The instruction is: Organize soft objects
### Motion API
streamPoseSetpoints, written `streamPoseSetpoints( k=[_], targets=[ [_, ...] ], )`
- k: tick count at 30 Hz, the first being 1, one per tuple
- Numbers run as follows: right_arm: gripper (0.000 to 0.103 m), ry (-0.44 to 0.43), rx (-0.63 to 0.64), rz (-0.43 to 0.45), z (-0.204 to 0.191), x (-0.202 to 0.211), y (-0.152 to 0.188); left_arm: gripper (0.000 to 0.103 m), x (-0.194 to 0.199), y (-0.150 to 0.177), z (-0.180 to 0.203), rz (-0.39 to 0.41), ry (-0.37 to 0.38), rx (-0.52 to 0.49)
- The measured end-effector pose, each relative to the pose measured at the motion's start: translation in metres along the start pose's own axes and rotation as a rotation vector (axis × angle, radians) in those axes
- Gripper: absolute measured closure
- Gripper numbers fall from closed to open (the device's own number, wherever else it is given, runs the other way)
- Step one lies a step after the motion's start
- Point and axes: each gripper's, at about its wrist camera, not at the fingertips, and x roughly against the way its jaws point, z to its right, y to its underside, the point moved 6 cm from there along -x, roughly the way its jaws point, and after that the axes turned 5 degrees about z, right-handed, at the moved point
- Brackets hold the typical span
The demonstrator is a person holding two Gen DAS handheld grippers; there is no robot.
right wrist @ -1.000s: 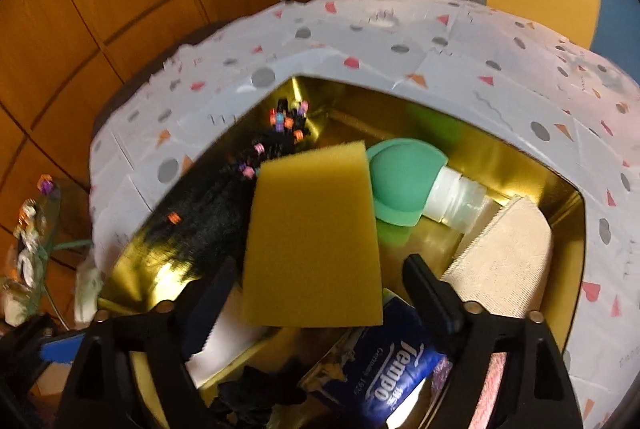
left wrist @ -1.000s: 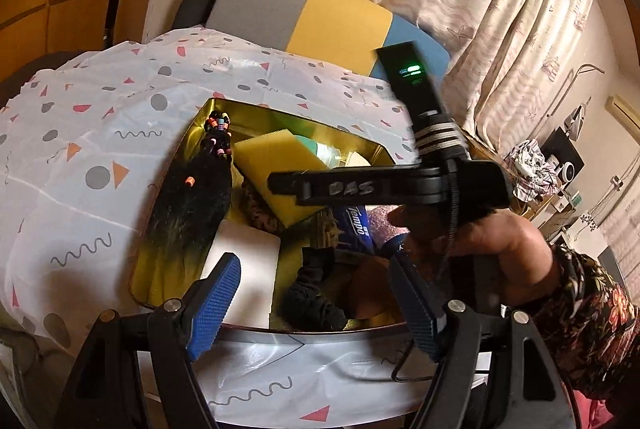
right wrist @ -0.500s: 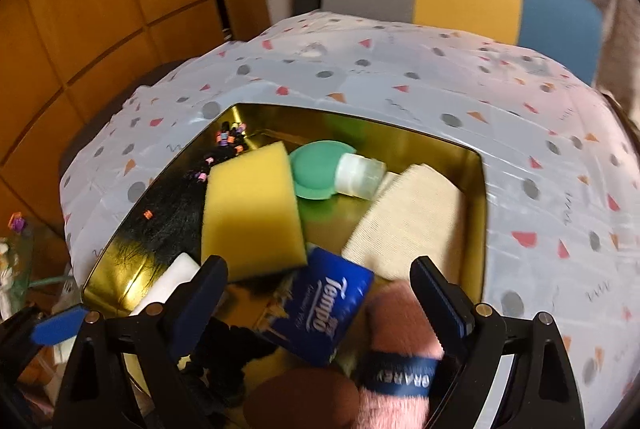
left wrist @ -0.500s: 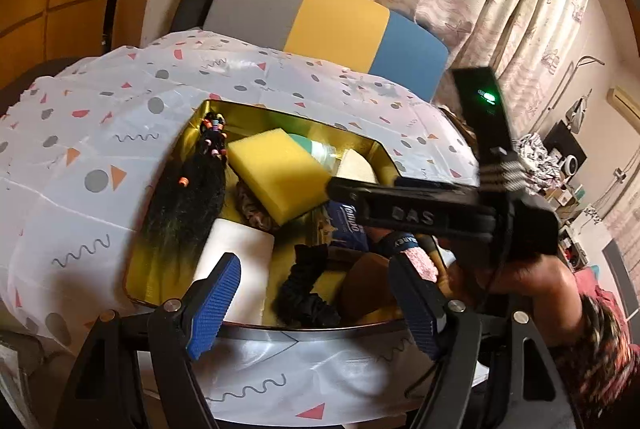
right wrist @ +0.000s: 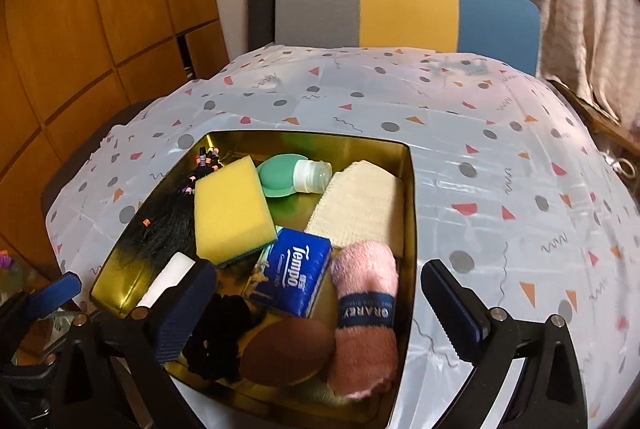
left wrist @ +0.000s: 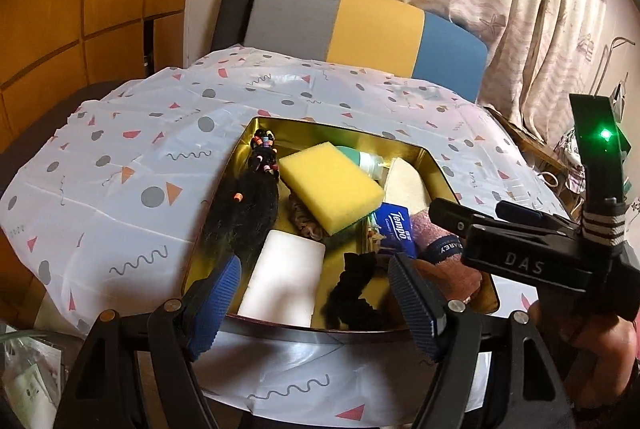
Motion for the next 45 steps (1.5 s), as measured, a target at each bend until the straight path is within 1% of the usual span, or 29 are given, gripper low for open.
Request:
streamPoseSetpoints(
  k=[3,6,9,12,18,24,28,30,33,37,45],
  targets=[
    [0.000,0.015,-0.016,0.004,0.003,0.006,0.003,0.026,0.002,0.000,0.001,-0.001,-0.020,-0.006],
    [0.000,0.036,-0.053,0.032,0.009,0.015,0.004,0.026,0.007,-0.001,0.001,0.012,-0.040,-0.011],
    [0.000,0.060,-0.075,0.052,0.012,0.025,0.006,0.026,0.014,-0.005,-0.003,0.042,-0.097,-0.014],
    [0.000,0.081,-0.056,0.071,0.009,0.034,0.008,0.026,0.016,-0.007,-0.002,0.049,-0.126,-0.034],
    [0.000,0.186,-0.004,0.099,0.001,0.049,0.013,0.026,0.019,-0.008,0.001,0.053,-0.137,-0.045],
    [0.000,0.229,-0.073,0.115,0.012,0.063,0.018,0.026,0.025,-0.013,-0.002,0.079,-0.168,-0.038],
    [0.000,0.233,-0.098,0.099,0.013,0.067,0.018,0.026,0.025,-0.014,-0.002,0.073,-0.188,-0.039],
    [0.000,0.219,-0.084,0.093,0.010,0.067,0.019,0.026,0.025,-0.014,-0.002,0.066,-0.206,-0.043],
    [0.000,0.225,-0.066,0.089,0.009,0.068,0.021,0.026,0.025,-0.014,-0.002,0.062,-0.218,-0.049],
    [0.000,0.227,-0.076,0.072,0.011,0.066,0.023,0.026,0.024,-0.012,-0.001,0.046,-0.207,-0.050],
    [0.000,0.229,-0.076,0.066,0.012,0.065,0.024,0.026,0.022,-0.010,-0.004,0.034,-0.220,-0.045]
  ],
)
